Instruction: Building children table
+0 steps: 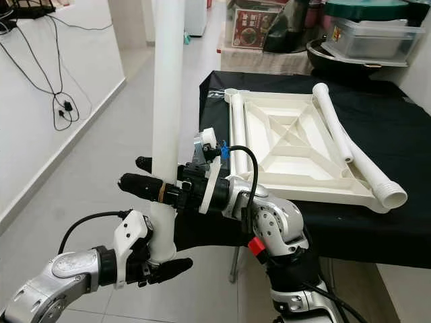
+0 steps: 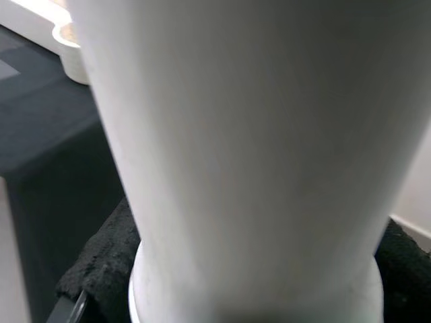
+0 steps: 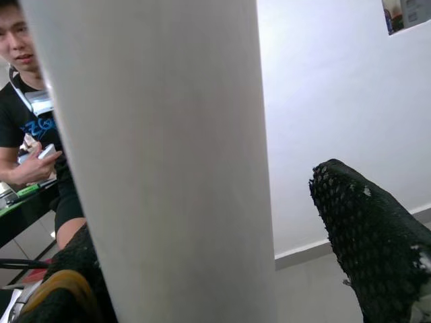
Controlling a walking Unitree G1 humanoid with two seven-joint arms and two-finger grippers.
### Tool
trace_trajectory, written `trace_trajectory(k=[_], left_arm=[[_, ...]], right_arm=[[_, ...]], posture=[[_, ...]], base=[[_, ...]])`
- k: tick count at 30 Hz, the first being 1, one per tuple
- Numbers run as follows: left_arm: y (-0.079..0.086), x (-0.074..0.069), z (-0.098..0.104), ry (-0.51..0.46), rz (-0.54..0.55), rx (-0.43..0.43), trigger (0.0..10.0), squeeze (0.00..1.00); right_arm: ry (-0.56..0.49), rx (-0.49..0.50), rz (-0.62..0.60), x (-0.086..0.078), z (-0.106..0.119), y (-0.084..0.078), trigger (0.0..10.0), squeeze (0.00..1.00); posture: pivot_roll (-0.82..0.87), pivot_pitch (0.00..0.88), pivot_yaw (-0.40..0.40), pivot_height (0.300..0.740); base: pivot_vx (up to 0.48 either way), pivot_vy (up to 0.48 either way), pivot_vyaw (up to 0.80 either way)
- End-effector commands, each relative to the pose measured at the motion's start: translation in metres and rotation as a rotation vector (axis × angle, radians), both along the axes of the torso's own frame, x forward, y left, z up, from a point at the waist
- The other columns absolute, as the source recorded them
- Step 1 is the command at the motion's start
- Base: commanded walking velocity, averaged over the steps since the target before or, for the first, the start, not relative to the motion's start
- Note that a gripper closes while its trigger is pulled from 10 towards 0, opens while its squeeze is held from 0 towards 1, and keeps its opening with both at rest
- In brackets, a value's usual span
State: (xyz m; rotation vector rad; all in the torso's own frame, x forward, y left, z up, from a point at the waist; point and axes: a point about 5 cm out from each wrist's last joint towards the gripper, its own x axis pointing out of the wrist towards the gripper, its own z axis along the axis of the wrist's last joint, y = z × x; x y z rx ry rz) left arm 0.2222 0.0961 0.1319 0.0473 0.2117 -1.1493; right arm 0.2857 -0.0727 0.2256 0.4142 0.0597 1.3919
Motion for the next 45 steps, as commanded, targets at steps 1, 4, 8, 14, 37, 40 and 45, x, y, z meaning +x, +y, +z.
trace_trajectory(k=[1,4,8,14,37,40,45], left_arm=[[-0.007,-0.008,0.000,0.028,-0.044,-0.023,10.0,0.00],[-0.007,-0.012,-0.002,0.041,-0.053,-0.023,10.0,0.00],[-0.004,-0.018,-0.007,0.061,-0.050,-0.012,10.0,0.00],[0.003,-0.023,-0.009,0.071,-0.053,0.007,10.0,0.00],[0.007,-0.026,-0.011,0.063,-0.052,0.033,10.0,0.00],[0.007,-0.026,-0.011,0.070,-0.054,0.031,10.0,0.00],[0.006,-0.029,-0.011,0.058,-0.058,0.033,10.0,0.00]], right_arm=[[-0.013,0.007,0.029,-0.004,0.005,0.005,10.0,0.00],[-0.022,0.002,0.026,-0.003,0.006,0.005,10.0,0.00],[-0.037,-0.041,0.000,-0.002,-0.001,0.001,10.0,0.00],[-0.050,-0.076,-0.004,-0.001,-0.006,-0.006,10.0,0.00],[-0.044,-0.079,0.141,-0.012,-0.001,-0.012,10.0,0.00],[-0.045,-0.077,0.154,-0.014,-0.001,-0.011,10.0,0.00],[-0.056,-0.095,0.170,-0.017,-0.003,-0.011,10.0,0.00]], posture=[[0.04,0.034,-0.018,0.740],[0.04,0.036,-0.018,0.740],[0.04,0.034,-0.018,0.740],[0.04,0.033,-0.018,0.740],[0.03,0.045,-0.025,0.740],[0.03,0.046,-0.025,0.740],[0.03,0.047,-0.023,0.740]], base=[[0.000,0.000,0.00],[0.000,0.000,0.00],[0.000,0.000,0.00],[0.000,0.000,0.00],[0.000,0.000,0.00],[0.000,0.000,0.00],[0.000,0.000,0.00]])
